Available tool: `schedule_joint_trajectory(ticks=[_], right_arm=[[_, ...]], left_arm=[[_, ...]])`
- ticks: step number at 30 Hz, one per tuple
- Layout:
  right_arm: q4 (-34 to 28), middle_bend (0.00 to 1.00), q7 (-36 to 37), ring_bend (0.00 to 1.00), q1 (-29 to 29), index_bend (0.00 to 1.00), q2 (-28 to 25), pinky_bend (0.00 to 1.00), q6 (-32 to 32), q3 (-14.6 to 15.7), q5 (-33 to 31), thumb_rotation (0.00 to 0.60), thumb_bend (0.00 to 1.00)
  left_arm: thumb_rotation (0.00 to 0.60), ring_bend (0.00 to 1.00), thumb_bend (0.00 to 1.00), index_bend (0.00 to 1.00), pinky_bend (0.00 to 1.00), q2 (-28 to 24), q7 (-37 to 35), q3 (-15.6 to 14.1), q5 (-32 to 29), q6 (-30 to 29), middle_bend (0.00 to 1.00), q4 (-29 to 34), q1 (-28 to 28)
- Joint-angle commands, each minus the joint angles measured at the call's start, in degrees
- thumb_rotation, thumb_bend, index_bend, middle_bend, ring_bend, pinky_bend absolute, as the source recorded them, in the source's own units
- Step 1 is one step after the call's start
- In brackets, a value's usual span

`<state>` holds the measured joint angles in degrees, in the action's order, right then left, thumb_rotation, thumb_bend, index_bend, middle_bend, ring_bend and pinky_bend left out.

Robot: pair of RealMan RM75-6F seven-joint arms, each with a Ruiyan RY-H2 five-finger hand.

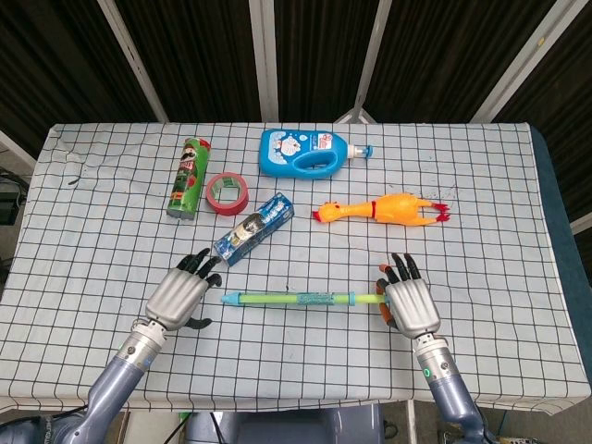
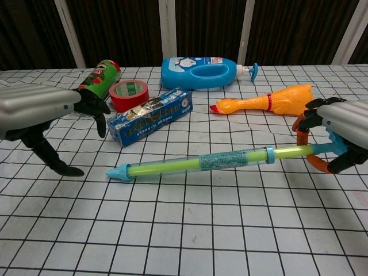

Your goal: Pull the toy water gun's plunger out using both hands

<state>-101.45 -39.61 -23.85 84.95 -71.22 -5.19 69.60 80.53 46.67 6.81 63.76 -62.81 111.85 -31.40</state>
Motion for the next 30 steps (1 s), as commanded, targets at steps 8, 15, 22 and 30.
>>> schedule_joint_trajectory(ticks=[8,15,22,30], right_arm=[[-1.0,0.25,-0.6,0.00,-0.2,0.72,-0.5,0.00,-0.5,0.1,-0.2,0.600,0.51],[-1.2,0.25,-1.0,0.00,-0.4,0.72,-0.6,0.00,-0.6,0.3,-0.4,0.600,0.51],[-1.3,0.25,-0.6,0.00,-0.5,0.72,-1.1,0.00,-0.6,0.3,-0.8,0.600,0.51],[-0.5,0.25,0.1,0.00,-0.5,0.72,-1.4,0.00,-0.4,0.5,-0.9,0.600,0.51]], left_arm=[[0.600,0.00,0.32,0.39,0.13,9.1,8.3,0.1,-5.8,-5.3,0.12,-3.8,-3.1],[0.600,0.00,0.34,0.41,0.12,13.8,11.1,0.3,-9.6,-6.7,0.11,-5.8,-5.1],[0.600,0.00,0.35,0.43,0.12,17.5,13.5,0.5,-10.6,-7.9,0.12,-8.1,-7.5],[0.600,0.10,0.37,0.43,0.24,20.4,15.6,0.2,-10.9,-10.1,0.20,-10.1,-8.9]])
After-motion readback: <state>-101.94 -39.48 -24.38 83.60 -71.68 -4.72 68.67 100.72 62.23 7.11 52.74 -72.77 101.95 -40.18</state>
